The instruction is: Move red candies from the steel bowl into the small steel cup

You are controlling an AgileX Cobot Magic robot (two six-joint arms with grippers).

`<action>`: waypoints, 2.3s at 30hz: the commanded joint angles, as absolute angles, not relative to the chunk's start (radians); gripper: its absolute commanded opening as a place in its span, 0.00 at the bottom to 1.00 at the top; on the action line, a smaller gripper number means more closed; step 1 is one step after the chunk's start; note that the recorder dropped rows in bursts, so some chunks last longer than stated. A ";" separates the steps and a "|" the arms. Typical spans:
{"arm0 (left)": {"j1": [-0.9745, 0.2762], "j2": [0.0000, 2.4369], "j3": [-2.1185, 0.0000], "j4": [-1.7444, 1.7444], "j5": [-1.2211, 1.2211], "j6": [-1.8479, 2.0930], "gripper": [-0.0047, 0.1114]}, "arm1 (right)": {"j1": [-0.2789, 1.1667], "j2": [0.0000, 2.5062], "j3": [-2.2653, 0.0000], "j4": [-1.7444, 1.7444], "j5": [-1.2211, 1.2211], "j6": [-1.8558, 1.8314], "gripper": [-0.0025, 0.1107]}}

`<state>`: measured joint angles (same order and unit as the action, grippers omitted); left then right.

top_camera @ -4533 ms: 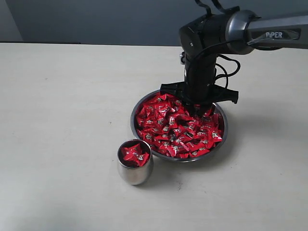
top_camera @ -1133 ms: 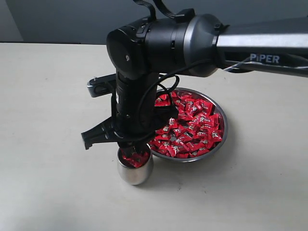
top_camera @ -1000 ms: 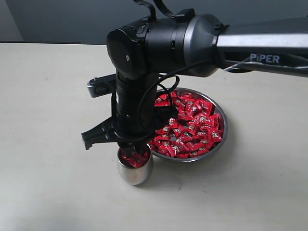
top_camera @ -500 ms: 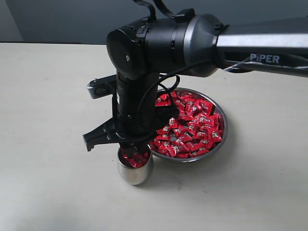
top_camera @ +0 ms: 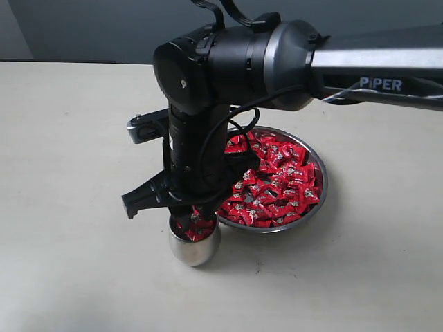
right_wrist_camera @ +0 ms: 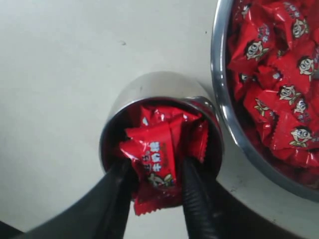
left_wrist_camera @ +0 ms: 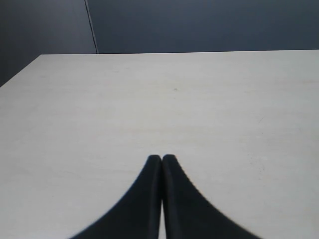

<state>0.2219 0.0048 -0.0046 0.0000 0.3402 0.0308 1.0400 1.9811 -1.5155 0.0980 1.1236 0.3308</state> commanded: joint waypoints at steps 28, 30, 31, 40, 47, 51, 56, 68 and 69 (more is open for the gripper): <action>0.217 0.000 0.000 -0.006 0.330 0.029 0.04 | 1.037 1.833 -1.646 -0.307 1.180 0.418 0.51; 0.217 0.000 0.000 -0.006 0.330 0.029 0.04 | 1.037 1.816 -1.646 -0.462 1.209 0.487 0.51; 0.217 0.000 0.000 -0.006 0.330 0.029 0.04 | 1.035 1.806 -1.646 -0.517 1.221 0.509 0.51; 0.217 0.000 0.000 -0.006 0.330 0.029 0.04 | 0.969 1.800 -1.607 -0.645 1.221 0.515 0.51; 0.217 0.000 0.000 -0.006 0.330 0.029 0.04 | 0.878 1.772 -1.538 -0.605 1.129 0.503 0.51; 0.217 0.000 0.000 -0.006 0.330 0.029 0.04 | 0.832 1.726 -1.489 -0.602 1.085 0.489 0.51; 0.217 0.000 0.000 -0.006 0.330 0.029 0.04 | 0.754 1.653 -1.384 -0.597 1.005 0.489 0.51; 0.217 0.000 0.000 -0.006 0.330 0.029 0.04 | 0.656 1.383 -1.109 -0.518 0.786 0.506 0.02; 0.217 0.000 0.000 -0.006 0.330 0.029 0.04 | 0.656 1.351 -1.094 -0.518 0.764 0.511 0.02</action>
<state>0.2219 0.0048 -0.0046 0.0000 0.3402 0.0308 0.6624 1.4313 -1.1319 -0.5165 0.8225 0.4965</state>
